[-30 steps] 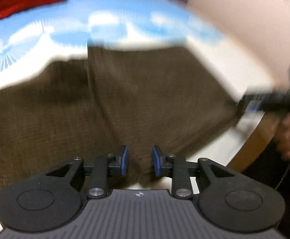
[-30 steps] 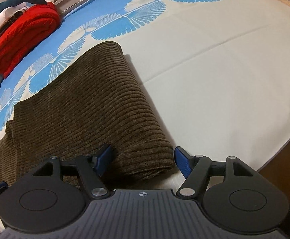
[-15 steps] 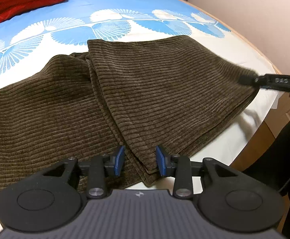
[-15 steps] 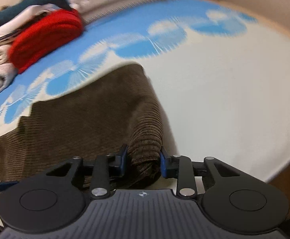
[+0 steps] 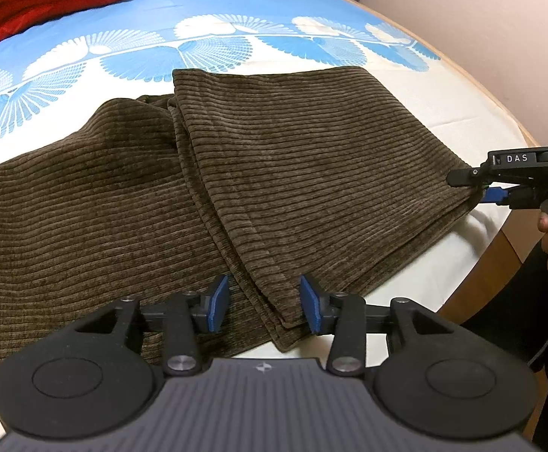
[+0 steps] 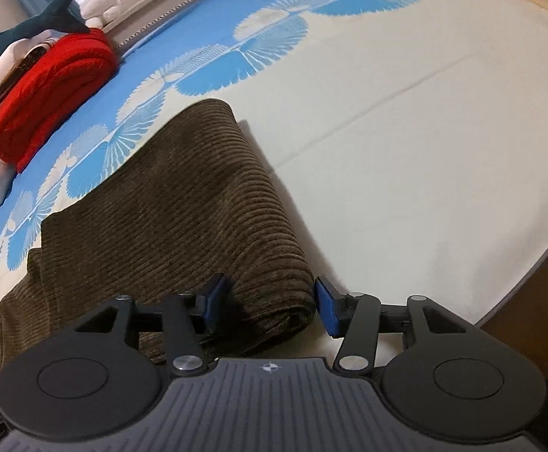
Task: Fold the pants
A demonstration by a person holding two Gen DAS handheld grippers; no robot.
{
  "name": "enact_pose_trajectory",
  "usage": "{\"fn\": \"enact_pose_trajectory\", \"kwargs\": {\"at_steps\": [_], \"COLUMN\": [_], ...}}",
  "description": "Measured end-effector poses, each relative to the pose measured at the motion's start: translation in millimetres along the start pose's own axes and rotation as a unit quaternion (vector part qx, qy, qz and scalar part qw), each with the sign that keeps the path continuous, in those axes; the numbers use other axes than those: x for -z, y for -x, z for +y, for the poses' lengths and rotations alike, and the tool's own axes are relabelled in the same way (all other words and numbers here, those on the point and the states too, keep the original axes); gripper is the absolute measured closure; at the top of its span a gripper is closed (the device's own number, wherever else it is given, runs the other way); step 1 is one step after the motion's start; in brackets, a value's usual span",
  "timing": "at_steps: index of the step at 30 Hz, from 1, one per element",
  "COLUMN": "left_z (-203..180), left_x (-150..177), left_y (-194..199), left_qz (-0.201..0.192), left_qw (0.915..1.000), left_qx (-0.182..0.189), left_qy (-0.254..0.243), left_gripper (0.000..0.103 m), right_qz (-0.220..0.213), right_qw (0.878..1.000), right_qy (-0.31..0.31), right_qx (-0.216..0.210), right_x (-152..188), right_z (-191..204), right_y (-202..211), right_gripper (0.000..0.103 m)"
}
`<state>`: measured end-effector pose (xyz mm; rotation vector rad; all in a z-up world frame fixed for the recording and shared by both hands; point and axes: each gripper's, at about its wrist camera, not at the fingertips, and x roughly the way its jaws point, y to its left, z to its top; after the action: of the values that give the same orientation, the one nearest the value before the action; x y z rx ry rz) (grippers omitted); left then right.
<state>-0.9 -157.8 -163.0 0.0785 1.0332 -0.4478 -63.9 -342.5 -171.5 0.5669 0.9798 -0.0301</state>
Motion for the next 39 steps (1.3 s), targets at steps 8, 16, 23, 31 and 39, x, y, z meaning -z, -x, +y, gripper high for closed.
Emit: {"fn": "enact_pose_trajectory", "kwargs": {"at_steps": [8,16,23,31,39], "left_z": [1.3,7.6,-12.0,-88.8,-75.6], "left_x": [2.2,-10.1,-97.3,-173.6,-179.5], "left_y": [-1.1,8.8,61.5,36.2,-12.6], "left_qz": [0.001,0.025,-0.046,-0.012,0.037], "left_qw": [1.0000,0.9986,0.9938,0.9974,0.9990], "left_qx": [-0.005,-0.028,0.013,0.069,-0.002], "left_qy": [-0.001,0.038,0.100,0.017,0.023], "left_gripper": [0.049,0.047,0.037,0.019,0.034], "right_qz": [-0.024,-0.128,-0.168,-0.195,-0.196], "right_qw": [0.999,0.975,0.936,0.874,0.836], "right_qy": [0.036,0.180,0.298,0.425,0.486], "right_qx": [-0.003,-0.036,-0.087,-0.132,-0.159], "right_x": [5.9,17.9,38.5,70.5,93.5], "right_z": [13.2,59.1,96.1,130.7,141.8], "right_y": [8.4,47.2,64.3,75.4,80.1], "right_gripper": [0.067,0.072,0.072,0.072,0.072]}}
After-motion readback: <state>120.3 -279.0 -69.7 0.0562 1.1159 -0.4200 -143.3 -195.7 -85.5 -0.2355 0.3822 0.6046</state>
